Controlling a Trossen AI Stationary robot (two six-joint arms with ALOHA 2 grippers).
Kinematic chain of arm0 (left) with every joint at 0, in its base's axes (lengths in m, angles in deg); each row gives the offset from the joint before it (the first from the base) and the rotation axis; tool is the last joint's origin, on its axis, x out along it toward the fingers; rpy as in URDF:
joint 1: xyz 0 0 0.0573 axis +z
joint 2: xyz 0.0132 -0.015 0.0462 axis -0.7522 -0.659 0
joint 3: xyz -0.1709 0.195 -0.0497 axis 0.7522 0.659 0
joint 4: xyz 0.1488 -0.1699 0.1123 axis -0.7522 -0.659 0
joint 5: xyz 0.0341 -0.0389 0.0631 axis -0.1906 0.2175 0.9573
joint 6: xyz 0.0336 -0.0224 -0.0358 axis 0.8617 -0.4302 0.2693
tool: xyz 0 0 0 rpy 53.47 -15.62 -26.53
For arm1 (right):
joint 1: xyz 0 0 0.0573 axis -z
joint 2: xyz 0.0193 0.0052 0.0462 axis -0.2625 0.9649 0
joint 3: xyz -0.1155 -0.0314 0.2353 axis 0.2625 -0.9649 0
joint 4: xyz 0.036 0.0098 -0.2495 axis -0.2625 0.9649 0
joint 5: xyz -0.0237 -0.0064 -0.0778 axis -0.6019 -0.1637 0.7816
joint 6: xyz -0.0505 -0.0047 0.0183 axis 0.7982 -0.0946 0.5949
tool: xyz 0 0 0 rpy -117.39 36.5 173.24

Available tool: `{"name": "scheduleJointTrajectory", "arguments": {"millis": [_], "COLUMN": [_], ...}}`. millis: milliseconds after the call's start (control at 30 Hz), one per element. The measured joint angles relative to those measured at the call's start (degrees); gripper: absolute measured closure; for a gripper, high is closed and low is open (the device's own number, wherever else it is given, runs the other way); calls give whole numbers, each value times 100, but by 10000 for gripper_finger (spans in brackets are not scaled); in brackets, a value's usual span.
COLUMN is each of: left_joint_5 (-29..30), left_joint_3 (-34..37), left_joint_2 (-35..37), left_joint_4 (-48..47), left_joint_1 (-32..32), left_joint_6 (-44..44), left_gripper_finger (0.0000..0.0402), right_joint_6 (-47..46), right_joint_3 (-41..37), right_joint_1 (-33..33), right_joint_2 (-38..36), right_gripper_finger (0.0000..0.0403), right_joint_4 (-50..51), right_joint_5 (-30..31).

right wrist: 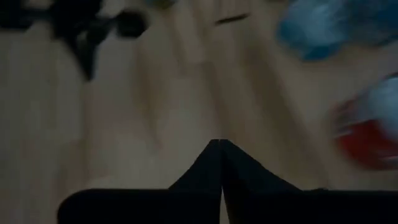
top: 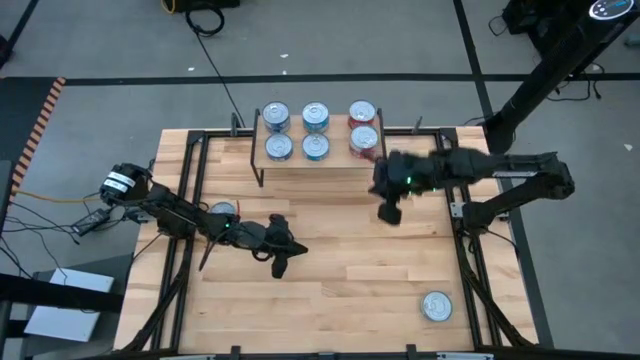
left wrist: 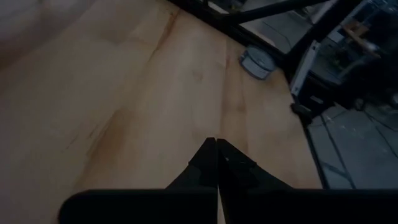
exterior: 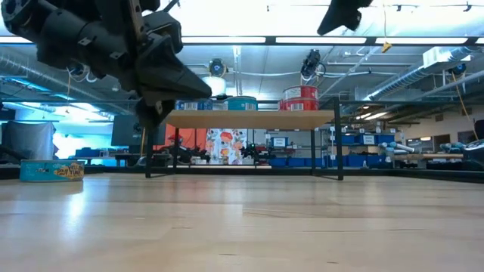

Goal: Stack canned seafood by type on shelf
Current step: Stack the yellow-blue tuna can on top of the yellow-blue tuna can on the shelf

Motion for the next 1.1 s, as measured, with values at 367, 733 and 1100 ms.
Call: {"name": "scheduleJointTrajectory", "arguments": {"millis": [367, 733, 1100], "left_joint_5": [-659, 658, 1737], "left_joint_3": [-929, -2384, -727], "left_joint_2": [2, 401, 2022], "left_joint_4": [-1461, -6707, -6718], "left_joint_1": [341, 312, 318], "left_joint_6": [704, 283, -2602], "left_gripper_finger": [401, 401, 401], "right_joint_6": [-1959, -3972, -4405], "right_joint_3": [-1691, -2581, -3345], "right_joint_1": [-1733, -3176, -3284], "right_joint_2": [6, -201, -622], "right_gripper_finger": [397, 400, 402], "right_joint_4": [-1601, -2660, -3420], "right_joint_5": [-350, 1319, 1890]}}
